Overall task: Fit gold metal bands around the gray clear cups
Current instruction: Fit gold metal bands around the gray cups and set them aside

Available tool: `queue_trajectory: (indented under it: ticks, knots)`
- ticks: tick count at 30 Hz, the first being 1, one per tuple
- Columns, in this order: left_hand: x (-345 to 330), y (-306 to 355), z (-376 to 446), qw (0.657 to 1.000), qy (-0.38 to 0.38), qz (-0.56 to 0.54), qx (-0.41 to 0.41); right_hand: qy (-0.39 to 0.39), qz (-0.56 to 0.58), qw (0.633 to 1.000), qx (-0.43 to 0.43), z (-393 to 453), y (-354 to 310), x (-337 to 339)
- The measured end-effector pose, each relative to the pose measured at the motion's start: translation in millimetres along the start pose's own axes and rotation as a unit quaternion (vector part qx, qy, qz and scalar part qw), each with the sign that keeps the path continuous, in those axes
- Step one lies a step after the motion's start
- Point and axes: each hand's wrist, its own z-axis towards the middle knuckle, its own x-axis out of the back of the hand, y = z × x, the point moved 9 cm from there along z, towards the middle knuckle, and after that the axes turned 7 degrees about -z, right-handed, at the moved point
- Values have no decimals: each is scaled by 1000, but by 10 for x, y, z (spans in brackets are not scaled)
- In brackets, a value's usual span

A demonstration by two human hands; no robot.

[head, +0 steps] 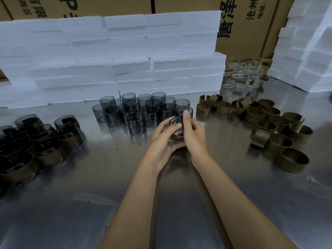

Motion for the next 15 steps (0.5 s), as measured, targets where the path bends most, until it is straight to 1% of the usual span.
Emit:
queue_trajectory:
  ticks: [2, 4, 7, 10, 15]
  knots:
    - [0, 5, 3, 999, 9, 32, -8, 2, 3, 1000, -11, 3, 16, 6]
    - [14, 13, -3, 998, 36, 57, -15, 11, 7, 1000, -19, 3, 32, 20]
    - [31, -1, 0, 996, 68, 64, -11, 22, 18, 999, -15, -8, 39, 18]
    - [45, 1, -15, 996, 71, 59, -10, 26, 26, 999, -2, -23, 32, -9]
    - [51, 14, -38, 994, 74, 83, 7, 37, -3, 999, 10, -33, -1, 36]
